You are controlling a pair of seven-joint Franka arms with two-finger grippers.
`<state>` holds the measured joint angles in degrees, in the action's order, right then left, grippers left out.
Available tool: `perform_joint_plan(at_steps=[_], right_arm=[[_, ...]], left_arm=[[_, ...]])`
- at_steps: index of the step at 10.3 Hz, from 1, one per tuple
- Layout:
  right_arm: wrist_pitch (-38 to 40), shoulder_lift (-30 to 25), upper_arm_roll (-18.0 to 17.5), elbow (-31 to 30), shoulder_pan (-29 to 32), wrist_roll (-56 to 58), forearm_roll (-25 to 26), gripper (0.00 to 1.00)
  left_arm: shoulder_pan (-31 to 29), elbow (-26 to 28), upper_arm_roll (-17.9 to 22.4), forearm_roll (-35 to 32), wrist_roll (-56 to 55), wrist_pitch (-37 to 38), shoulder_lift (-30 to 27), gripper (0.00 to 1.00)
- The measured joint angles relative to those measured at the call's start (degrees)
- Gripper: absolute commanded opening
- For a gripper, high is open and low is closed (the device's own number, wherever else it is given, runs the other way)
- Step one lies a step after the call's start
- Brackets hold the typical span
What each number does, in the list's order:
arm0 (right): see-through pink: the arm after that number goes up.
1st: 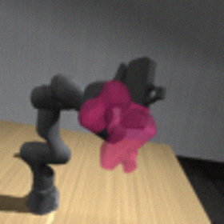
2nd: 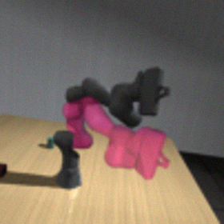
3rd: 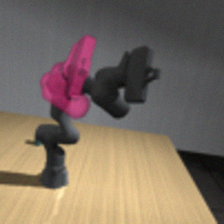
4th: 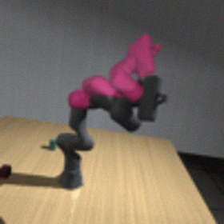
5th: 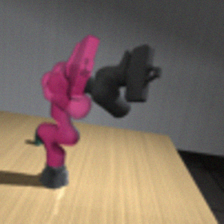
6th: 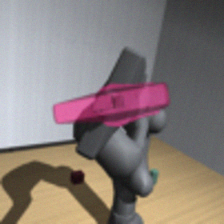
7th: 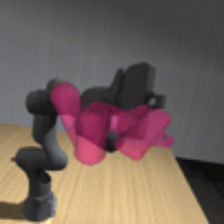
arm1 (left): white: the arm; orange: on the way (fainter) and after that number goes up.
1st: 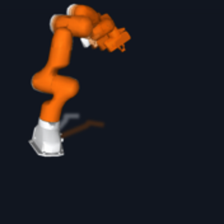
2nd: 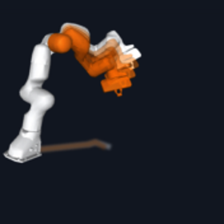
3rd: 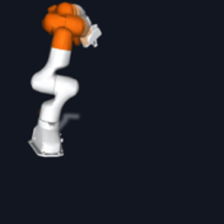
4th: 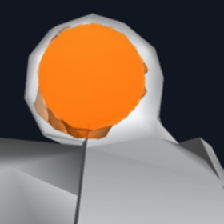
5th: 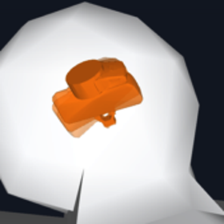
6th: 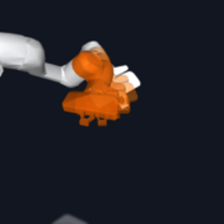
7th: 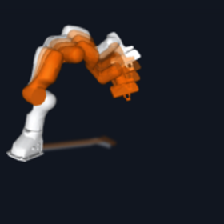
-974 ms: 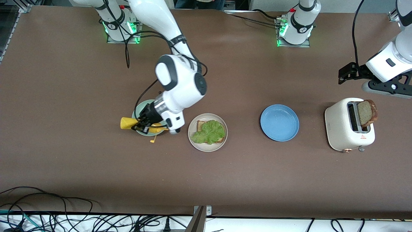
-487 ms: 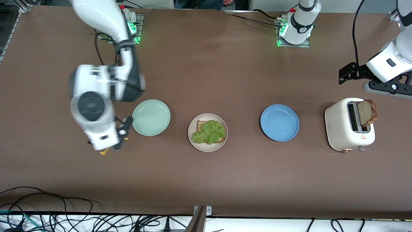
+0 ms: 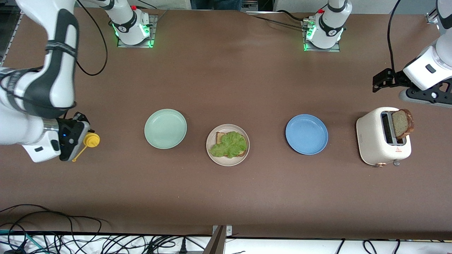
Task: Make sandwich on beige plate with both arms
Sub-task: 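Carry the yellow bottle away from the plates with the right gripper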
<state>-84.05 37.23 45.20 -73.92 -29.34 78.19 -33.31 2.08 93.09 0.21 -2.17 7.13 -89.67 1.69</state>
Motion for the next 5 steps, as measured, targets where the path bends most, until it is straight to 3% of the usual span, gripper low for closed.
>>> perform_joint_plan(at_steps=[2,5], right_arm=[[0.5,0.0,-0.1,-5.6,4.7,6.7,-6.9,0.00],[0.6,0.0,-0.3,-13.8,9.5,16.9,-13.1,0.00]], left_arm=[[-1.5,0.0,0.1,0.0,0.1,0.0,0.2,1.00],[-5.1,0.1,0.2,0.0,0.1,-0.1,1.5,1.00]])
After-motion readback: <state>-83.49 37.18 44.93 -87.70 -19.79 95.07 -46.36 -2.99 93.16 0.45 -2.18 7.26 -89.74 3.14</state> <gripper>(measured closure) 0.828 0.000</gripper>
